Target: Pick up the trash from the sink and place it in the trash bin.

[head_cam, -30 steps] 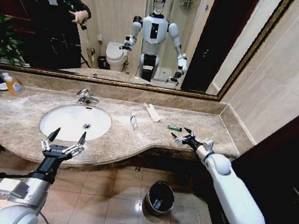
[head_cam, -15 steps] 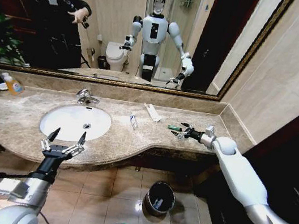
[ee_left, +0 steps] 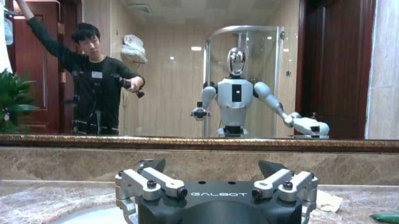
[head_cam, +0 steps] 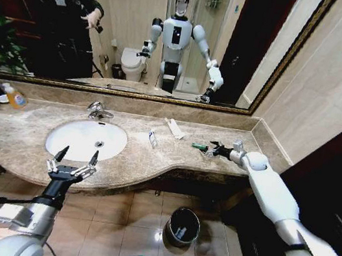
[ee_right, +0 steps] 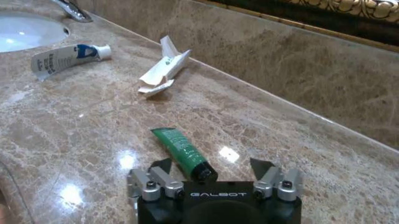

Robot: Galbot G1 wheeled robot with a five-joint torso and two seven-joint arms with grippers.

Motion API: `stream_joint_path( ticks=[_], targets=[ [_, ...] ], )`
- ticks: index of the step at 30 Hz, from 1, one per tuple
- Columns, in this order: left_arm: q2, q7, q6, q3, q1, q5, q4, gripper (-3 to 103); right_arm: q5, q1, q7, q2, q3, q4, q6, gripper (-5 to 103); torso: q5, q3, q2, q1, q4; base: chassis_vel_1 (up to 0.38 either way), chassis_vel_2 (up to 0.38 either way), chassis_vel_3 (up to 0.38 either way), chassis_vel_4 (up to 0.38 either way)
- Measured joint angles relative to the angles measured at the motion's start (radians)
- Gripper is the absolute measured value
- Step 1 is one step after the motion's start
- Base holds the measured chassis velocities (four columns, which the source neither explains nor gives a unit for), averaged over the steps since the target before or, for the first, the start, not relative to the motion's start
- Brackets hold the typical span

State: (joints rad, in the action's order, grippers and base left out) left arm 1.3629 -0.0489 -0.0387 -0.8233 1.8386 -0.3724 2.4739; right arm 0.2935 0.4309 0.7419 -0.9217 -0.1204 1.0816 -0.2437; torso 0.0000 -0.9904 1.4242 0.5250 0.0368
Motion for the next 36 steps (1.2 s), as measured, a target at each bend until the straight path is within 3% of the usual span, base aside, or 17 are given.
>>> stream_joint_path(
  ticks=[2,6,9,10,14,16,19,22,30,33,36],
  targets=[
    [0.0,0.0,0.0,0.0,0.0,0.0,0.0,100,0.0,0.007,0.0,0.003,-0.004,0.005,-0.001,75,0.0001,0.0,0.0,0.0,-0.0001,0.0,0.0,0.0,0.0],
    [0.0,0.0,0.0,0.0,0.0,0.0,0.0,100,0.001,0.017,-0.001,0.006,-0.009,0.011,0.0,64,0.0,0.0,0.0,0.0,0.0,0.0,0.0,0.0,0.0],
    [0.0,0.0,0.0,0.0,0.0,0.0,0.0,100,0.002,0.031,-0.004,0.01,-0.015,0.019,0.003,47,0.0001,0.0,0.0,0.0,0.0,0.0,0.0,0.0,0.0],
    [0.0,0.0,0.0,0.0,0.0,0.0,0.0,100,0.002,0.031,-0.004,0.01,-0.015,0.019,0.003,47,0.0001,0.0,0.0,0.0,0.0,0.0,0.0,0.0,0.0],
    [0.0,0.0,0.0,0.0,0.0,0.0,0.0,100,0.002,0.048,-0.01,0.016,-0.021,0.033,0.009,26,0.0001,0.0,0.0,0.0,0.0,0.0,0.0,0.0,0.0],
    [0.0,0.0,0.0,0.0,0.0,0.0,0.0,100,0.003,0.05,-0.015,0.017,-0.021,0.035,0.01,26,0.0001,0.0,0.0,0.0,0.0,0.0,0.0,0.0,0.0],
    [0.0,0.0,0.0,0.0,0.0,0.0,0.0,100,0.005,0.061,-0.026,0.024,-0.027,0.048,0.011,10,0.0002,0.0,0.0,0.0,-0.0001,0.0,0.0,0.0,0.0],
    [0.0,0.0,0.0,0.0,0.0,0.0,0.0,100,0.01,0.072,-0.03,0.031,-0.035,0.066,0.01,2,0.0001,0.0,0.0,0.0,-0.0001,0.0,0.0,0.0,0.0],
    [0.0,0.0,0.0,0.0,0.0,0.0,0.0,100,0.038,0.095,-0.079,0.053,-0.048,0.108,0.008,-2,0.0001,0.0,0.0,0.0,-0.0001,0.0,0.0,0.0,0.0],
    [0.0,0.0,0.0,0.0,0.0,0.0,0.0,100,0.053,0.092,-0.085,0.061,-0.039,0.117,0.017,14,0.0001,0.0,0.0,0.0,-0.0001,0.0,0.0,0.0,0.0],
    [0.0,0.0,0.0,0.0,0.0,0.0,0.0,100,0.022,0.07,-0.013,0.06,-0.031,0.093,0.055,25,0.0,0.0,0.0,0.0,-0.0001,0.0,0.0,0.0,0.0]
  ],
)
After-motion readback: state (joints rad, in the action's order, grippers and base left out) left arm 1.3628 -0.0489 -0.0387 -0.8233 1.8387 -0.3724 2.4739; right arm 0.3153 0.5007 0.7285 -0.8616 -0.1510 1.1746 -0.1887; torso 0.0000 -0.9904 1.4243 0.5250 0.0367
